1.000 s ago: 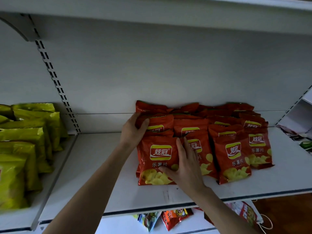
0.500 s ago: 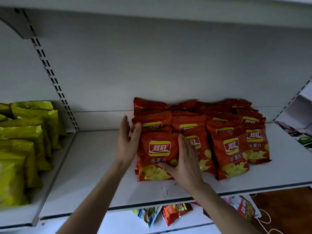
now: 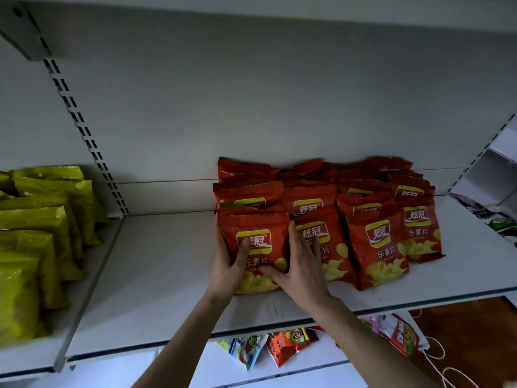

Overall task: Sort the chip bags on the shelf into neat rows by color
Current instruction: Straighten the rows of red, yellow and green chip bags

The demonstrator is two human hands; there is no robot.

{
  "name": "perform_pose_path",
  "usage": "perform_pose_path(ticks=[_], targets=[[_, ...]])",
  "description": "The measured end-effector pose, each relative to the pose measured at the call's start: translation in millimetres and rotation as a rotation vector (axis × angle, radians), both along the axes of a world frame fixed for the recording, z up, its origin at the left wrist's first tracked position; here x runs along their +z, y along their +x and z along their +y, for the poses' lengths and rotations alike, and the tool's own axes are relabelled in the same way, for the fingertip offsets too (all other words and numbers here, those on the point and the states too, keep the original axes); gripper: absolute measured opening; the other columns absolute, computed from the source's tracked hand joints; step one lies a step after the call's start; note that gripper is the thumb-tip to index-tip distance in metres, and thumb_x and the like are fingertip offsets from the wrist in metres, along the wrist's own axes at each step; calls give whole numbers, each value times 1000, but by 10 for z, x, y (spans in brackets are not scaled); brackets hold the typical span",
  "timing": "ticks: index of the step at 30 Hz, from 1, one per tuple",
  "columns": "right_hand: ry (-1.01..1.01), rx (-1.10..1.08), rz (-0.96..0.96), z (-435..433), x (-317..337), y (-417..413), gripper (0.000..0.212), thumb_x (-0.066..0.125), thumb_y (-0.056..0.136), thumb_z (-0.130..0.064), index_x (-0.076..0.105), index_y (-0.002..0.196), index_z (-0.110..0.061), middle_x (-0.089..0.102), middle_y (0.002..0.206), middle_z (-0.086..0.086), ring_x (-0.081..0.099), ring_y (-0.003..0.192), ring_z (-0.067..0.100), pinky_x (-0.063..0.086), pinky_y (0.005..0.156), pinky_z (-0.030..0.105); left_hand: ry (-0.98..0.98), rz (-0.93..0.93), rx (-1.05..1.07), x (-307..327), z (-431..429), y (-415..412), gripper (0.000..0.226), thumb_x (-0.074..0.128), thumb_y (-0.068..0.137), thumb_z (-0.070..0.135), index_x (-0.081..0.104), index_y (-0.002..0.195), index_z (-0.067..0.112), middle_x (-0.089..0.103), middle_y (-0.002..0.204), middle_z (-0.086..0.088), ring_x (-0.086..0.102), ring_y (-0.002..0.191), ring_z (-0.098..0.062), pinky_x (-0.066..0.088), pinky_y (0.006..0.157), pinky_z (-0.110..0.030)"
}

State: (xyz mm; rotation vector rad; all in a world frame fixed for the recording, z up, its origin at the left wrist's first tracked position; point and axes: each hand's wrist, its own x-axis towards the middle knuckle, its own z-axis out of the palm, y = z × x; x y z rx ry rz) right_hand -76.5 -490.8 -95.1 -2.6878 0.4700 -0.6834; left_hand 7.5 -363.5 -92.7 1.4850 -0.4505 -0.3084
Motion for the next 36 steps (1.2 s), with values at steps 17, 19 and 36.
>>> perform_pose_path(ticks=[17,19,36], targets=[[-94,-175,-192,-395,-73,-310,56,32,95,-46,41,132,-4,47,135,21,32,129,29,22,101,52,407,-840,168,634,-133,310,60,42,90,45,48,135,5,38,145,-21,33,135,-37,32,104,-52],[-100,-185,-166,-389,-144,-282,57,24,98,-47,42,130,-4,49,134,20,40,126,33,26,100,50,514,-1044,68,841,-381,424,52,41,91,35,58,123,-1,51,134,-24,40,130,-41,31,104,-54],[-45,-248,-272,-539,-151,-23,55,28,96,-51,37,135,-13,43,139,20,38,128,34,32,101,45,901,-1073,-463,1150,-1288,818,33,43,100,15,56,130,12,57,130,-8,53,116,-22,39,98,-31]])
